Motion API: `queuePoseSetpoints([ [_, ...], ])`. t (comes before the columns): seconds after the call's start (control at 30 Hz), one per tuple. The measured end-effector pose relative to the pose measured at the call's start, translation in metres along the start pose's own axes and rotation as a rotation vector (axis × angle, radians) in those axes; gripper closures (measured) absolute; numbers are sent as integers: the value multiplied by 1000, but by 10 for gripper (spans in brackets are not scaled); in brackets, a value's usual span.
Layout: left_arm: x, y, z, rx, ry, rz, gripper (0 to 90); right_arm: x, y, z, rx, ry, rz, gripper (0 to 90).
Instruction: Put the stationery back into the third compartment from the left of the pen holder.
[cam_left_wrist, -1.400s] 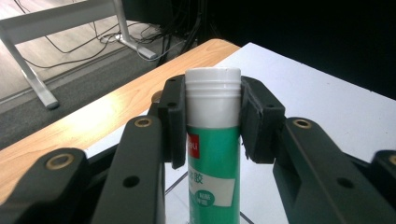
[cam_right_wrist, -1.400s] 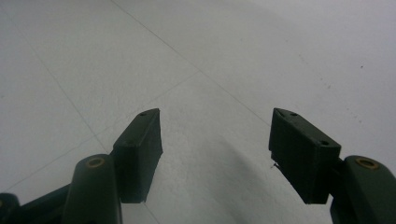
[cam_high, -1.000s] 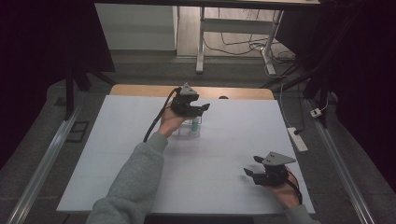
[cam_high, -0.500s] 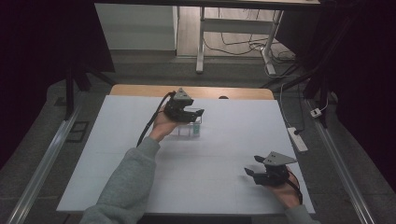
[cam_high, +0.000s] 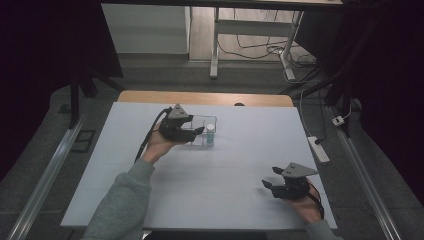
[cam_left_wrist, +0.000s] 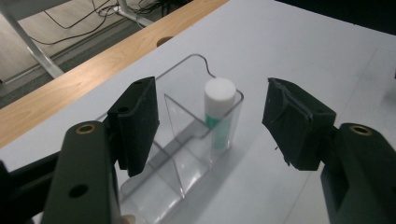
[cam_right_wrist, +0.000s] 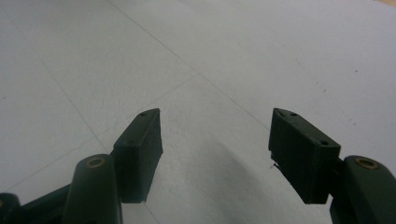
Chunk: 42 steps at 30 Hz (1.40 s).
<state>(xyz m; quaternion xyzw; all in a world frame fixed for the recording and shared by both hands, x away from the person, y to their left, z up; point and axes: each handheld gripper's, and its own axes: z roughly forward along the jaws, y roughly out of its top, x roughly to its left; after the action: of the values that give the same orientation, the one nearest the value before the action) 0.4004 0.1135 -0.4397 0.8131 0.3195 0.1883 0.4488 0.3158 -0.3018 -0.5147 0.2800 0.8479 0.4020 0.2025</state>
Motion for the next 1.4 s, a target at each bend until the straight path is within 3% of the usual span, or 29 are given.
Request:
queuePoseSetpoints([
  [0.2, -8, -20, -24, 3, 12, 9, 357, 0, 0, -1, 5, -4, 0, 345],
  [0.63, -24, -73, -70, 15, 55, -19, 355, -1, -1, -6, -1, -13, 6, 345],
  [1.03, -30, -118, -85, 56, 64, -64, 354, -4, -3, -8, -8, -23, 22, 345],
  [1.4, -34, -140, -100, 53, 79, -89, 351, -5, -4, -9, -11, -26, 29, 346],
])
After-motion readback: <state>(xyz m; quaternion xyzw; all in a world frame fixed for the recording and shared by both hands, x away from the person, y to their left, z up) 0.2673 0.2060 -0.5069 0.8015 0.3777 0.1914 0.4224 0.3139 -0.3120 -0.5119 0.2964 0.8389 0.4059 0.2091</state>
